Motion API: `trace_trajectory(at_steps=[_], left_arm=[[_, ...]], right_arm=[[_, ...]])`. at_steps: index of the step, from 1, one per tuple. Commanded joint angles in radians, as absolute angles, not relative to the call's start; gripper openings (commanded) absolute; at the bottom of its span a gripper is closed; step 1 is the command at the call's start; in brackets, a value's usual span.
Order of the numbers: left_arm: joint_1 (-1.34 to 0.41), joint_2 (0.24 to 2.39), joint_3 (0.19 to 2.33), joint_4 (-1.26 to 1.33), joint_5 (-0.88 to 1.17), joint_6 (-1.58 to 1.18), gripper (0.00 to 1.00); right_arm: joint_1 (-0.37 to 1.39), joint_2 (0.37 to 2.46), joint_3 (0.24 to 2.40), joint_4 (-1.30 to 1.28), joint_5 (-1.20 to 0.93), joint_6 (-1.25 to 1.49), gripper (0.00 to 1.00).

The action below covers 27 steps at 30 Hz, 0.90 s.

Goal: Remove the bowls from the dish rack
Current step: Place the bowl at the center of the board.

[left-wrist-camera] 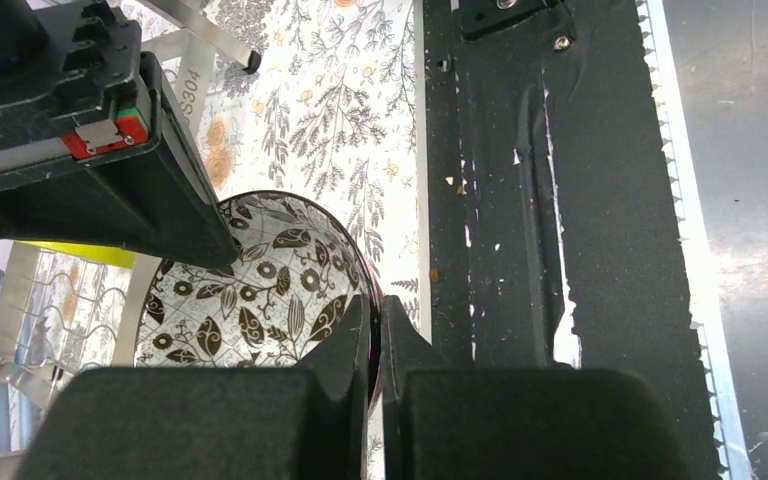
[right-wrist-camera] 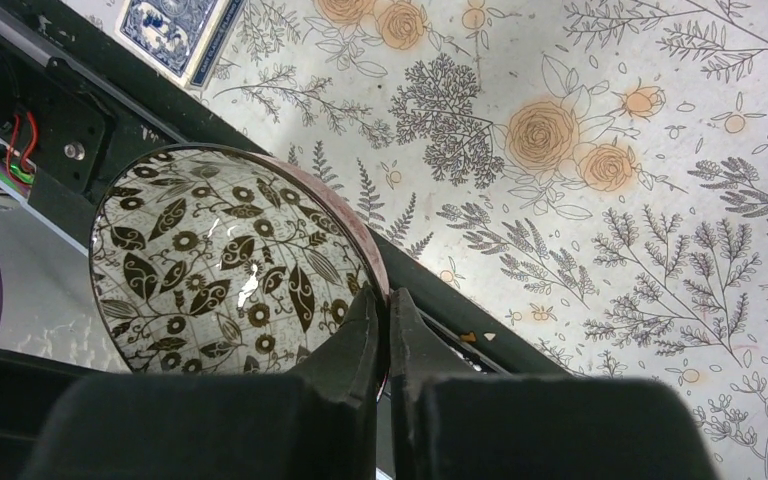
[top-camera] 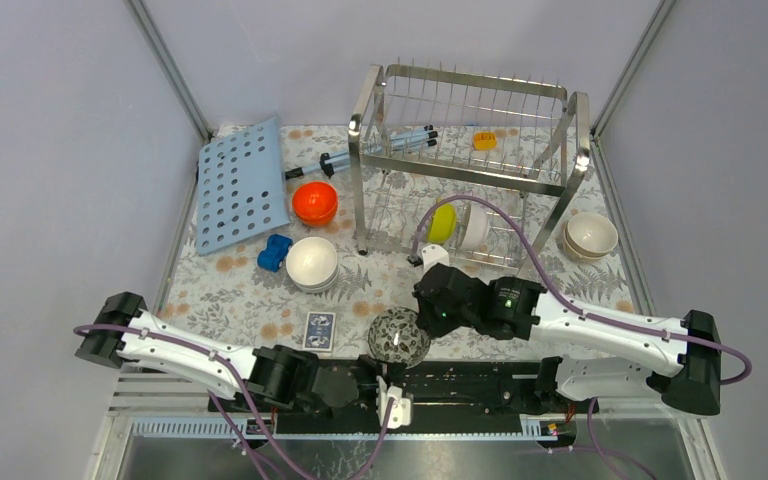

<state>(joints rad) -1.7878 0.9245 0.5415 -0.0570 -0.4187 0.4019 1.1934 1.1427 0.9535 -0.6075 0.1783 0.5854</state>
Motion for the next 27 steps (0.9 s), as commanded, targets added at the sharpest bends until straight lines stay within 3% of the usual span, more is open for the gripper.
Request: trace_trajectory(at_steps=[1,2,6,7,8,12,17,27], left_arm=[[-1.793,0.908,0.531,0.086,-0.505,0.344,0.0],[-1.793,0.911,0.529,0.093,-0.531,0.308,0.0],[-1.792,0.897,0.534,0.088,-0.646,0.164,0.69],[-1.794,0.887,0.531,0.088,-0.671,0.127,0.91],[-1.793,0.875,0.528,0.09,-0.697,0.092,0.98],[-1.792,0.843,0.541,0.06,-0.881,-0.134,0.99],[-1.769,0.895,0.668,-0.204,-1.047,-0.522,0.99],[-1.484,1.013,0.8,-0.419,-0.729,-1.202,0.99]], right_arm=[[1.203,1.126,0.938,-0.578,0.194,0.62,0.0],[1.203,1.118,0.934,-0.579,0.203,0.626,0.0],[1.203,1.064,0.904,-0.597,0.267,0.669,0.0],[1.202,1.042,0.888,-0.599,0.286,0.688,0.0],[1.203,1.021,0.876,-0.6,0.303,0.702,0.0],[1.203,0.922,0.815,-0.618,0.387,0.762,0.0],[1.202,0.832,0.738,-0.636,0.471,0.843,0.0],[1.202,0.837,0.667,-0.585,0.559,0.987,0.0]])
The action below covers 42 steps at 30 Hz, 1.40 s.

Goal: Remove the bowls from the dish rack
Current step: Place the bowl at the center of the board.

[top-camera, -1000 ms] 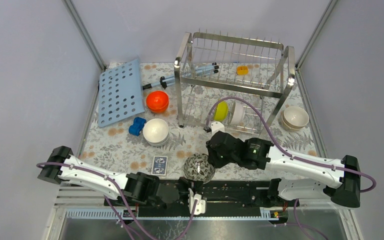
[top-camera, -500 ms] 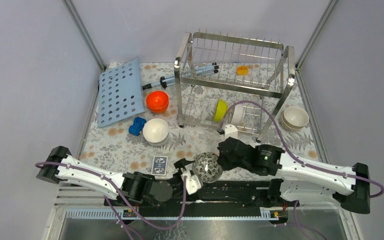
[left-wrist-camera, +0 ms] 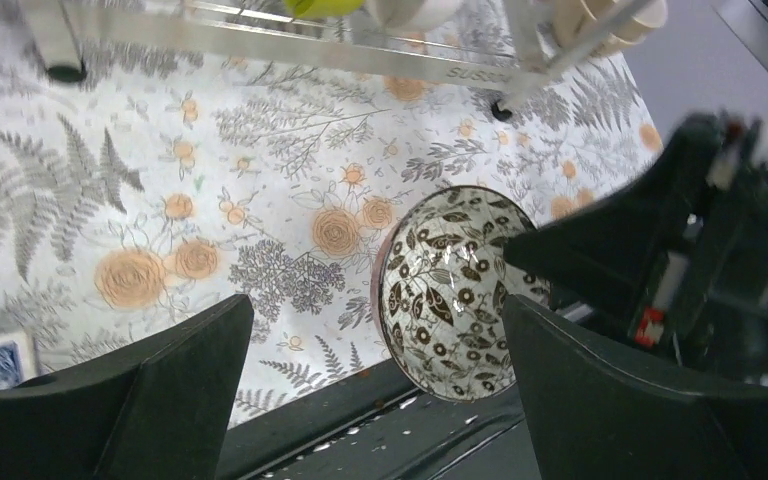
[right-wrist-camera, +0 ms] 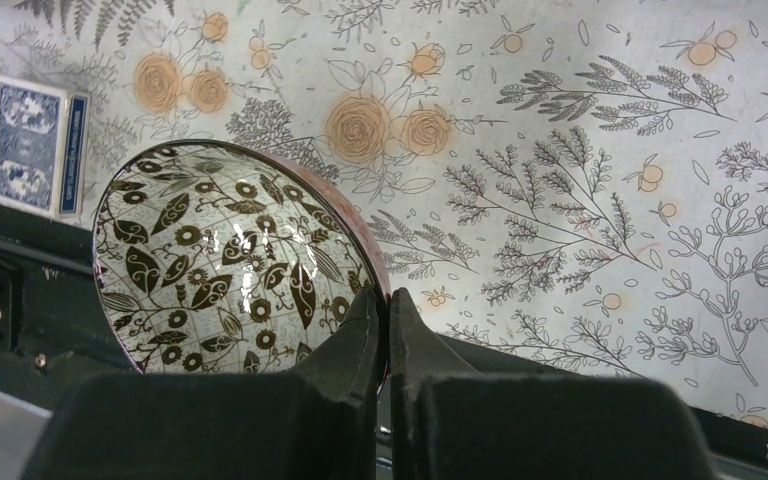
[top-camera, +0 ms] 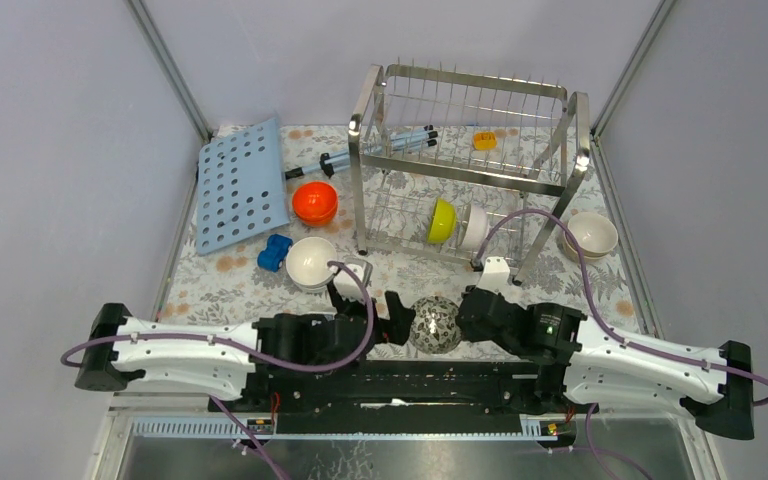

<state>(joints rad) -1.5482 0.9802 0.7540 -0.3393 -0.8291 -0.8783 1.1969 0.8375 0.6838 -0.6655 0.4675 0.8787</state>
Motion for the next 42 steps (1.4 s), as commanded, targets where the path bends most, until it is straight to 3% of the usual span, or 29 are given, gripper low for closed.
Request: trace_trajectory(at_steps=[1,6,11,16,22,27,33,39,41,42], left_arm=[[-1.48,1.025,0.809,-0.448,-0.744,-1.24,0.99],[-1.398,1.073,0.796,-0.521,-0.679,-1.353,0.99],[-1.349,1.108,0.775,-0.453,-0.599,-1.293,0.94],[-1.346,1.193,0.806,-0.403,-0.566,-1.19,0.8],[-1.336,1.271,0.839,-0.424,-0.564,-1.157,0.54],[-1.322,1.27,0.807,-0.412,-0.566,-1.169,0.45],[-1.309,1.297,0.798,-0.383,-0.548,-1.147,0.43],[-1.304,1.323,0.799,-0.356,-0.524,-1.123,0.15],[-1.304,1.319,0.797,-0.357,-0.522,-1.116,0.0],[-1.305,1.315,0.794,-0.356,-0.522,-1.112,0.0]], right_arm=[[1.203,0.837,0.658,-0.574,0.564,1.005,0.0],[1.203,0.841,0.624,-0.529,0.581,1.089,0.0],[1.203,0.863,0.614,-0.494,0.594,1.139,0.0],[1.202,0.922,0.632,-0.447,0.56,1.129,0.0],[1.203,0.958,0.646,-0.443,0.543,1.141,0.0],[1.203,0.941,0.629,-0.432,0.544,1.15,0.0],[1.202,0.952,0.619,-0.406,0.53,1.153,0.0],[1.203,0.96,0.62,-0.4,0.512,1.151,0.0],[1.203,0.957,0.617,-0.393,0.497,1.138,0.0],[1.203,0.954,0.615,-0.388,0.491,1.131,0.0]])
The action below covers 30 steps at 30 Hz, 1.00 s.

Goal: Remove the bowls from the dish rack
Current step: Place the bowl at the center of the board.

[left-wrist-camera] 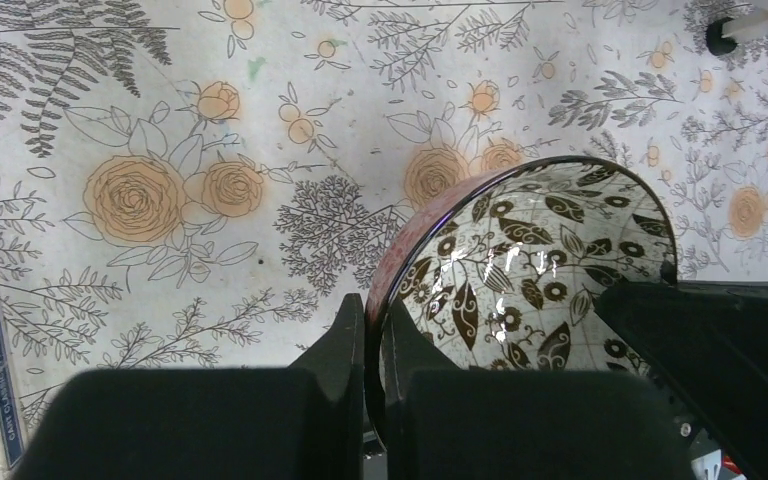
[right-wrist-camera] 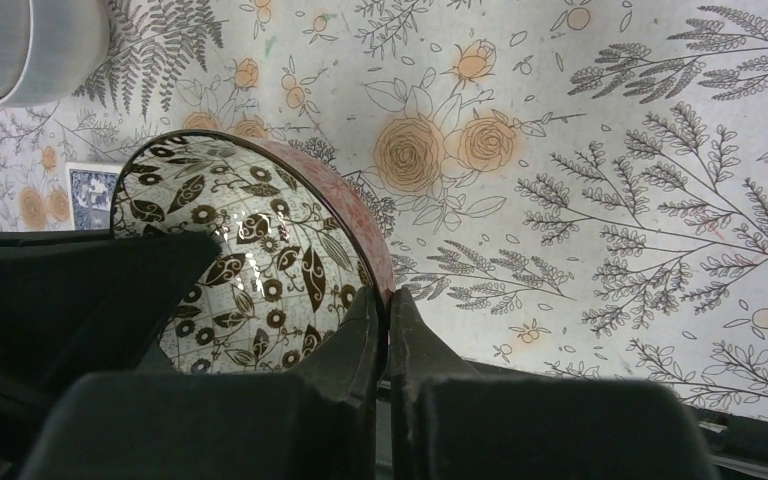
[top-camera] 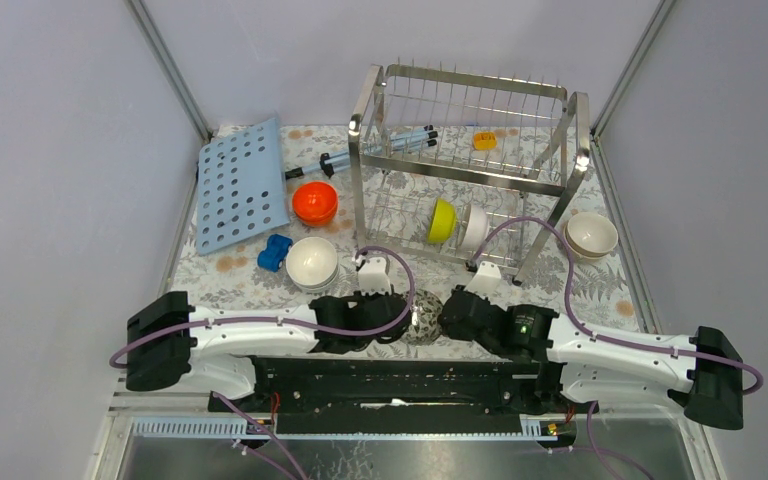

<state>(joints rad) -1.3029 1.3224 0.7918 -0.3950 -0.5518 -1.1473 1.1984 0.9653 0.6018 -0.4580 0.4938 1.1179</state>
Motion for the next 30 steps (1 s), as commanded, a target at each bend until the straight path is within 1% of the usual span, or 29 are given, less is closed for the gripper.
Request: trace_trajectory(at_steps=[1,2,3,5,7,9,13,15,19,24,27,30], left_arm=[[-1.305,1.31,0.791,-0.357,-0.521,-1.109,0.0],[-1.304,1.303,0.784,-0.357,-0.521,-1.109,0.0],[-1.304,1.295,0.779,-0.358,-0.522,-1.109,0.0],[-1.304,1.276,0.765,-0.356,-0.525,-1.109,0.0],[-1.304,1.253,0.753,-0.357,-0.528,-1.109,0.0],[-1.302,1.231,0.745,-0.356,-0.532,-1.1,0.0],[-1.299,1.186,0.741,-0.378,-0.551,-1.077,0.0],[-1.293,1.161,0.742,-0.402,-0.569,-1.066,0.0],[-1.268,1.095,0.733,-0.466,-0.593,-1.054,0.0],[-1.185,0.999,0.676,-0.5,-0.547,-1.059,0.0],[-1.135,0.945,0.631,-0.501,-0.502,-1.075,0.0],[-1.091,0.919,0.591,-0.503,-0.467,-1.088,0.0]], right_arm=[[1.203,0.952,0.614,-0.385,0.487,1.125,0.0],[1.203,0.949,0.613,-0.382,0.479,1.117,0.0],[1.203,0.946,0.613,-0.374,0.468,1.101,0.04],[1.203,0.942,0.618,-0.36,0.442,1.067,0.31],[1.203,0.94,0.626,-0.365,0.43,1.046,0.52],[1.203,0.933,0.639,-0.384,0.428,1.032,0.68],[1.203,0.886,0.663,-0.459,0.457,1.004,0.92],[1.202,0.85,0.677,-0.515,0.489,0.999,0.96],[1.202,0.75,0.68,-0.62,0.565,0.996,0.97],[1.203,0.54,0.591,-0.606,0.548,0.946,0.95],[1.203,0.379,0.52,-0.583,0.551,0.969,0.95],[1.203,0.279,0.463,-0.563,0.529,0.974,0.95]])
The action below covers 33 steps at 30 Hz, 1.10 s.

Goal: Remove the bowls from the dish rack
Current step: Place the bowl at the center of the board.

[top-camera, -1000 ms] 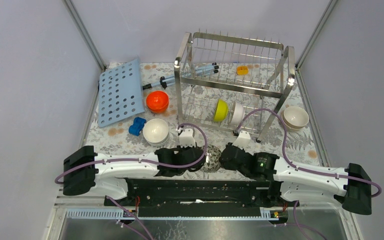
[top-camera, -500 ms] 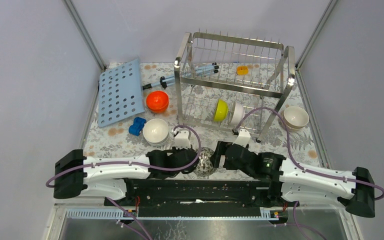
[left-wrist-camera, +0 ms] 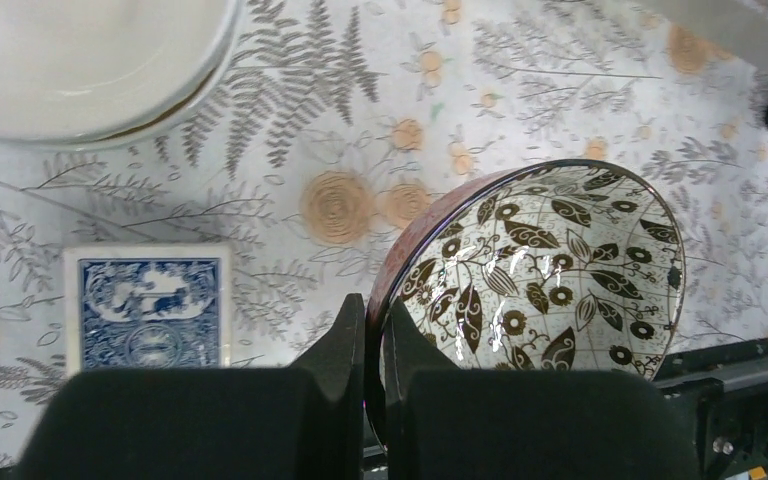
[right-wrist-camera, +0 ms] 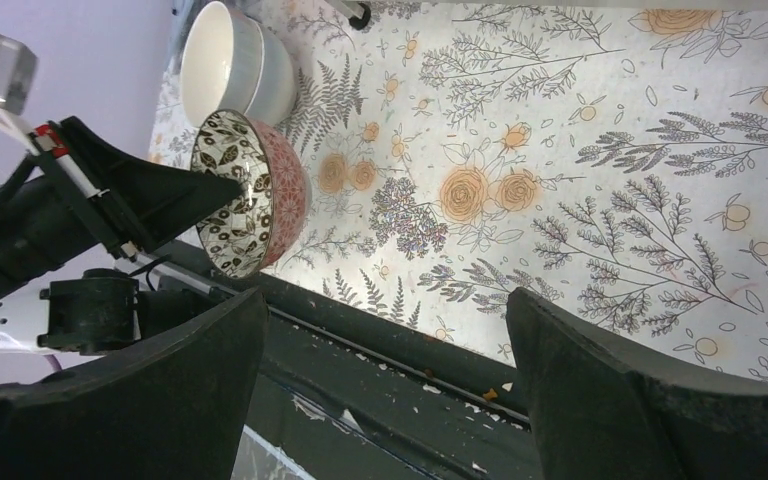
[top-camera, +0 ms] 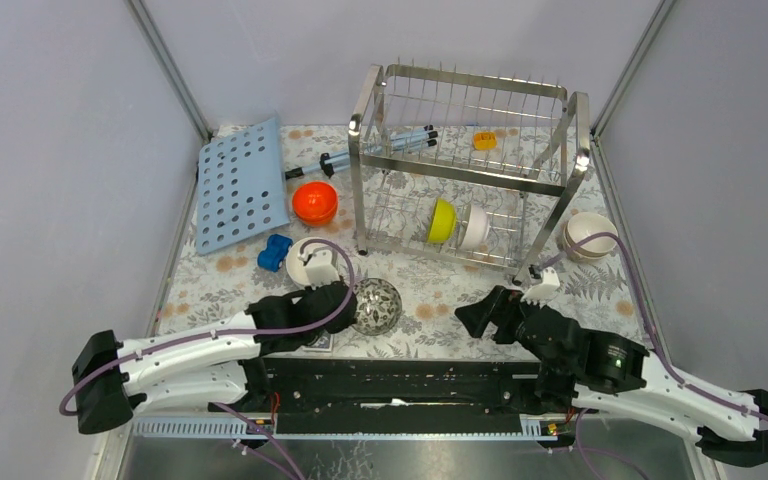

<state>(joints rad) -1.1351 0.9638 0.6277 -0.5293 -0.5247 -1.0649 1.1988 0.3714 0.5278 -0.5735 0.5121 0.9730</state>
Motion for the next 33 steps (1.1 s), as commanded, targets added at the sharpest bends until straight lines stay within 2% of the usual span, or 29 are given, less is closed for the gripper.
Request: trace_trajectory(at_steps=[1,4,14,24,27,33], left_arm=[[-1.082,0.915,0.583,-0.503,-0.455,-1.09,0.0],[-1.063,0.93,0.567,-0.502,-0.424,-1.095,0.0],[-1.032,1.033,0.563,-0.466,-0.384,-1.088,0.0],[-1.021,1.054,0.532,-0.443,-0.378,-1.103,0.0],[-1.019,1.063,0.528,-0.435,-0.373,-1.104,0.08],[-1.019,1.053,0.524,-0.431,-0.371,-1.109,0.38]], right_arm=[[1.203,0.263,0.451,-0.558,0.517,0.972,0.95],[1.202,0.272,0.437,-0.554,0.483,0.964,0.94],[1.203,0.52,0.477,-0.509,0.413,0.921,0.94],[1.203,0.541,0.462,-0.48,0.399,0.924,0.93],[1.203,0.535,0.462,-0.484,0.399,0.927,0.93],[1.203,0.528,0.465,-0.503,0.409,0.928,0.93]])
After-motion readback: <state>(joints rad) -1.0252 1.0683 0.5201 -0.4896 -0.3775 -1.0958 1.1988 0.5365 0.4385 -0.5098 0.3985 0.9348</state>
